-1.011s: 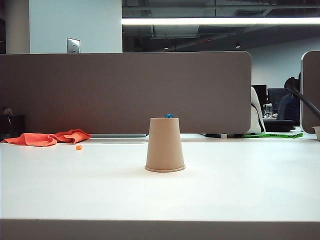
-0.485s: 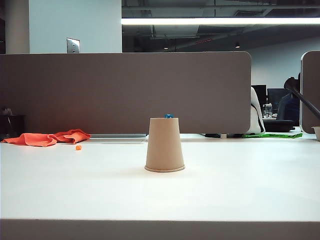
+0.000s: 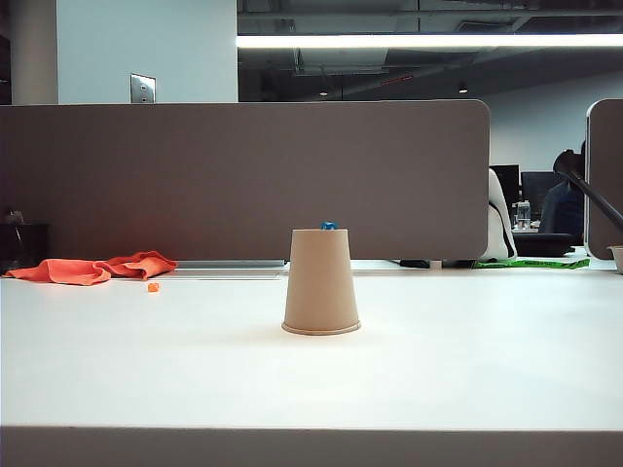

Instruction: Throw the dice onto the paper cup, compare its value with the values of the other dice on the table, place the die with the higher value on the paper cup, and take no action if both dice have the same value.

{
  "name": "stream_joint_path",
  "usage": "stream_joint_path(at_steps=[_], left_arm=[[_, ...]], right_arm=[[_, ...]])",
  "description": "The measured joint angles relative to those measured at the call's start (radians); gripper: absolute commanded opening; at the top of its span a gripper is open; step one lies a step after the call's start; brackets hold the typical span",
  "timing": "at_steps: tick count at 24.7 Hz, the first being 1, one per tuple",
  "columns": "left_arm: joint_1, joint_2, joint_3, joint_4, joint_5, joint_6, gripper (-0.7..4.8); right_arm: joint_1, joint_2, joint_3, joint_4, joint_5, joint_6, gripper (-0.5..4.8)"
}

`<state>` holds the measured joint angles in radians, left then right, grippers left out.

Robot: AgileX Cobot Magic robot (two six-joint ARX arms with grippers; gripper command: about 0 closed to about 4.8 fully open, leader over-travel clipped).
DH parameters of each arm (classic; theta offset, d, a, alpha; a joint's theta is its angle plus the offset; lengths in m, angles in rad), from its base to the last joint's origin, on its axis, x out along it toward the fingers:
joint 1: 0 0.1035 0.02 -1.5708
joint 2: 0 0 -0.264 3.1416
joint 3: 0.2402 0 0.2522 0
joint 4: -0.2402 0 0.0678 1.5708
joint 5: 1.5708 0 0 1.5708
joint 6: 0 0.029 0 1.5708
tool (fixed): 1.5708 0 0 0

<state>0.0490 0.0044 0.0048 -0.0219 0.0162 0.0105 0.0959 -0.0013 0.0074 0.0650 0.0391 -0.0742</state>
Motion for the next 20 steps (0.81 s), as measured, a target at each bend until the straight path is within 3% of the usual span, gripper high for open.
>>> stream_joint_path(at_steps=[20], left_arm=[[0.0,0.0,0.0,0.002,-0.001,0.002,-0.05]], right_arm=[[-0.126,0.0,0.0,-0.024,-0.015,-0.035,-0.01]])
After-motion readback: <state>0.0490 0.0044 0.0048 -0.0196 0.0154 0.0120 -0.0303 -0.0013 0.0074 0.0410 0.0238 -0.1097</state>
